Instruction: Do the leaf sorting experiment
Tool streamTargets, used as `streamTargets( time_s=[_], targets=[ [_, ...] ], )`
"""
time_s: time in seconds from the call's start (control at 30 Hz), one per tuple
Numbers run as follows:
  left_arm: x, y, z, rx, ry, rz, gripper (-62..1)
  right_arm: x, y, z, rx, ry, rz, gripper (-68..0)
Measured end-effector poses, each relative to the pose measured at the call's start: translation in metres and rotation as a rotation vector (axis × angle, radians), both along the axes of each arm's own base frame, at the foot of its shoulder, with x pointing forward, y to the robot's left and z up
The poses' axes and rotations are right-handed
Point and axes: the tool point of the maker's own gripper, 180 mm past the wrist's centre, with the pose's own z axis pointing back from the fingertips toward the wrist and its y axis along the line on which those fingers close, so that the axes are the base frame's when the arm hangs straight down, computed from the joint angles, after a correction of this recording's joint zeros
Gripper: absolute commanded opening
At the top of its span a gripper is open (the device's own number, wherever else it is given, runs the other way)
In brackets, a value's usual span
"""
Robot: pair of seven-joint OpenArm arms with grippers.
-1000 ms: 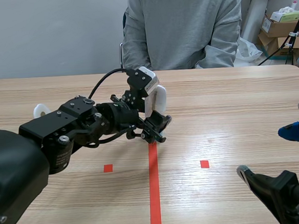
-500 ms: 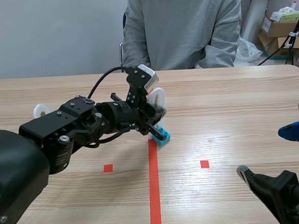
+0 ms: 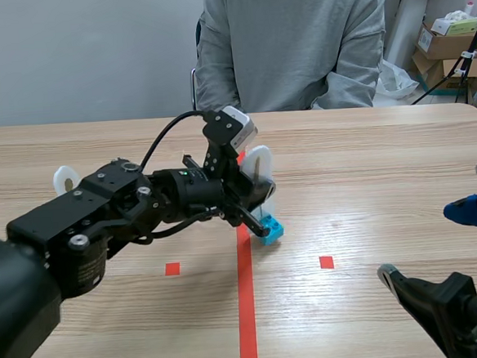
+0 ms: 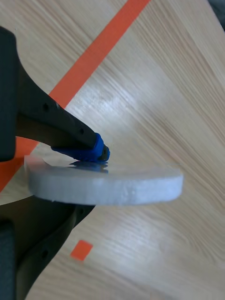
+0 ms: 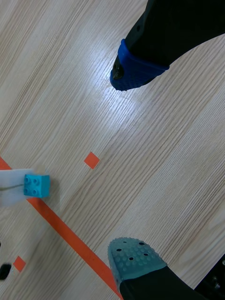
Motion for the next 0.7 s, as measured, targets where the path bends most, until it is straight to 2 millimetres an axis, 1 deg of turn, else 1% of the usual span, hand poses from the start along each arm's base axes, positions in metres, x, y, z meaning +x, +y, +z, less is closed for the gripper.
streamTargets(
  time_s=[0.07,0.17,0.27,0.4,0.53,0.63,0.7],
  targets=[
    [-0.011,0.006,0.010,-0.028,-0.019,0.006,-57.8,0.000,0.000,0.000,0.000,0.000,0.000,-1.9],
    [-0.024,0.023,0.025,-0.070,-0.050,0.060,-57.8,0.000,0.000,0.000,0.000,0.000,0.000,-1.9],
    [-0.032,0.048,0.041,-0.119,-0.075,0.149,-57.8,0.000,0.000,0.000,0.000,0.000,0.000,-1.9],
    [-0.043,0.085,0.057,-0.180,-0.086,0.269,-57.8,0.000,0.000,0.000,0.000,0.000,0.000,-1.9],
    [-0.054,0.116,0.063,-0.192,-0.092,0.365,-57.8,0.000,0.000,0.000,0.000,0.000,0.000,-1.9],
    [-0.061,0.137,0.061,-0.172,-0.090,0.421,-57.8,0.000,0.000,0.000,0.000,0.000,0.000,-1.9],
    [-0.061,0.152,0.056,-0.151,-0.086,0.480,-57.8,0.000,0.000,0.000,0.000,0.000,0.000,-1.9]
  ],
)
